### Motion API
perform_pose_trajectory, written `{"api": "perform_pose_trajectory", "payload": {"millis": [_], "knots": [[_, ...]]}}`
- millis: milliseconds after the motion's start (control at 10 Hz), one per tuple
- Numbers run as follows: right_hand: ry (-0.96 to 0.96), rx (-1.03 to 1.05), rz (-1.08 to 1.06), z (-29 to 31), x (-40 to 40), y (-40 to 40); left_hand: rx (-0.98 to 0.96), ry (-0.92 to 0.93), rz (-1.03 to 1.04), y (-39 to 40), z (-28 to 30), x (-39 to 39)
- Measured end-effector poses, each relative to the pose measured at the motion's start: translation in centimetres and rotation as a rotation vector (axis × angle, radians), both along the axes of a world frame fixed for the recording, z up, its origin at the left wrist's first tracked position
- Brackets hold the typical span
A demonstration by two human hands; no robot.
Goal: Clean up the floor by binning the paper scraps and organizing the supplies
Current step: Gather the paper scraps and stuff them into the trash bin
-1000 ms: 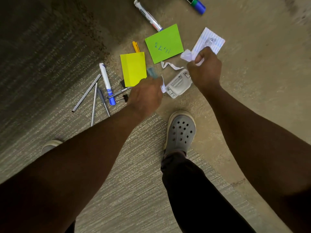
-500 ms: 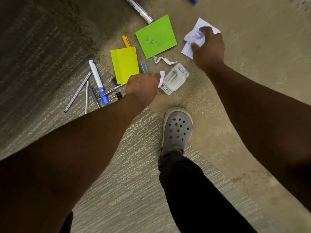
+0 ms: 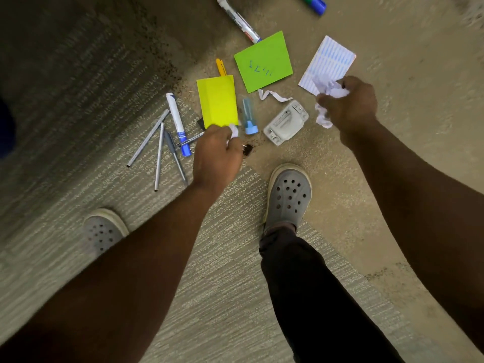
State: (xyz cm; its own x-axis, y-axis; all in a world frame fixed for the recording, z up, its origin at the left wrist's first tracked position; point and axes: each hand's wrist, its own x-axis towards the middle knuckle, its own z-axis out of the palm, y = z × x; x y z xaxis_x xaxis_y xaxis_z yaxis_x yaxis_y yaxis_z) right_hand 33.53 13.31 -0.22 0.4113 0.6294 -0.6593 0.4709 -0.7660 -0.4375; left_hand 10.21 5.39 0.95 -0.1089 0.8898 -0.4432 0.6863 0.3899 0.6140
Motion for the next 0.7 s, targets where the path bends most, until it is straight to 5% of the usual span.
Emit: {"api": "perform_pose_trajectory", "payload": {"millis": [200,400,600,700], "knots": [[0.241,0.004,-0.244,4.8,-6.5,-3.1,-0.041,-0.018,0.16,-5.2,6.0,-7.1],[0.523,0.05,-0.246,10.7,-20.0,-3.7,0.019,0.077,0.335,-6.1,12.3,-16.0],[0.77,0.191,0.005,20.6,-38.6,-4.1,0.165,0.224,0.353,-5.0,20.8,-28.9],[0.804,0.432,0.147,25.0,-46.3,-4.0,0.033,0.313,0.38,-4.7,21.3,-43.0]]}}
